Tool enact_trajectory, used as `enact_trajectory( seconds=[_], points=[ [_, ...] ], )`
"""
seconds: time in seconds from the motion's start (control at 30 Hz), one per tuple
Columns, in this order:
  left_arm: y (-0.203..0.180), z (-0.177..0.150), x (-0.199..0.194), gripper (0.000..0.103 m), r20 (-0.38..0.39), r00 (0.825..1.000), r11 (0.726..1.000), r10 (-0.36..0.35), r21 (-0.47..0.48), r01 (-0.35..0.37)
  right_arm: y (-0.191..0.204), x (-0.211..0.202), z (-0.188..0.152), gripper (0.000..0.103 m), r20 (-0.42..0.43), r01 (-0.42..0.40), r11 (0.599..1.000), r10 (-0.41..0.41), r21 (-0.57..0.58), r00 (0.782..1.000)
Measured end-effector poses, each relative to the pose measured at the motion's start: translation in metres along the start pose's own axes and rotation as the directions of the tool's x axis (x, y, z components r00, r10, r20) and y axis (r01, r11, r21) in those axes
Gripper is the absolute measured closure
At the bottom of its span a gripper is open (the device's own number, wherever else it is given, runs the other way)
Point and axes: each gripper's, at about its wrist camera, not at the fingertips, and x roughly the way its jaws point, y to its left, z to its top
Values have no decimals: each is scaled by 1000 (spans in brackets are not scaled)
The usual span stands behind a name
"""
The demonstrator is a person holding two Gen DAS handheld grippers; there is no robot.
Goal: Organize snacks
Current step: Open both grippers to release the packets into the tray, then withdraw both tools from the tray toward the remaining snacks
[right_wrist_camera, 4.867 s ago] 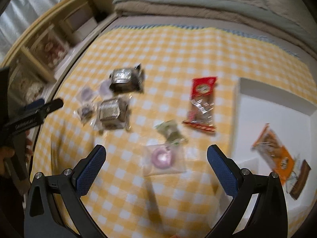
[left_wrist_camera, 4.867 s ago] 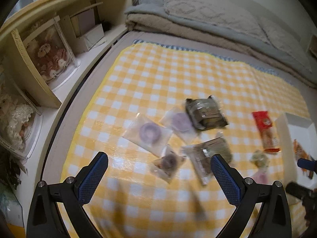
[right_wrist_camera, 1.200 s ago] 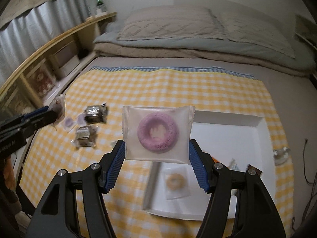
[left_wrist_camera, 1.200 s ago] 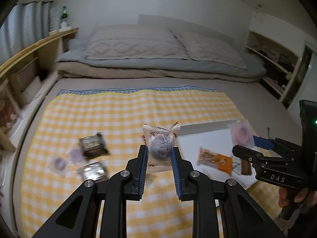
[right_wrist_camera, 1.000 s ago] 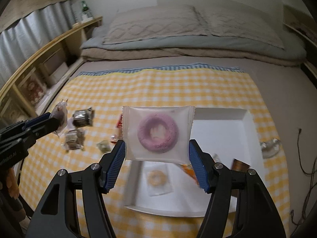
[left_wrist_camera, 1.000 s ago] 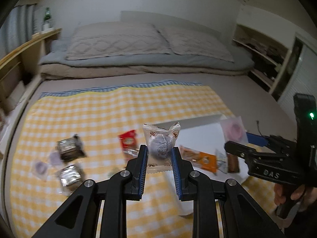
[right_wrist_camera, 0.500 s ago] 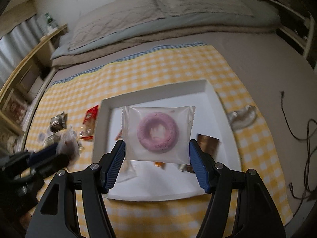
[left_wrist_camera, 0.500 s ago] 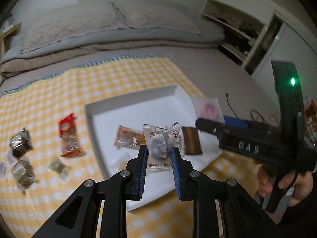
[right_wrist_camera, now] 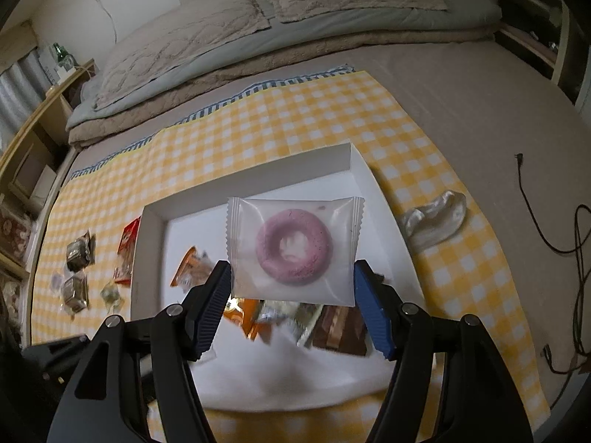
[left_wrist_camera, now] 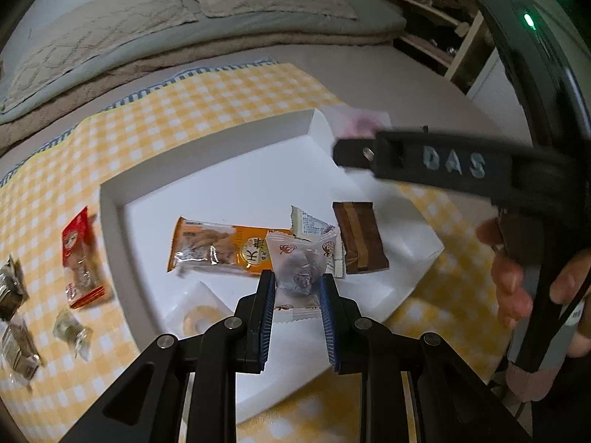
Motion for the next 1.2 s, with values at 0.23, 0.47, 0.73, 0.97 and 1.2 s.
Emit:
enact_trajectory(
  seconds=[0.23,0.47,0.73,0.97,1.2],
  points=[
    [6,7,32,78,-10,1000,1000,5,11,-4,4,27,16,33,8,14,1000,-14,-4,1000],
    [17,-5,30,27,3,1000,1000,1,-16,-1,1,38,22,13,18,26,998,-27,54,999],
    [19,-16,15,0,-3,999,999,38,-3,-38,6,40,16,0,-14,45,997,-45,58,999],
    [21,-24,-1,0,0,999,999,53,0,-53,12,33,10,0,-26,50,998,-50,28,998],
    [25,-26,-30,0,32,998,999,45,-24,-45,19,15,4,0,-7,59,998,-59,-1,998]
  ],
)
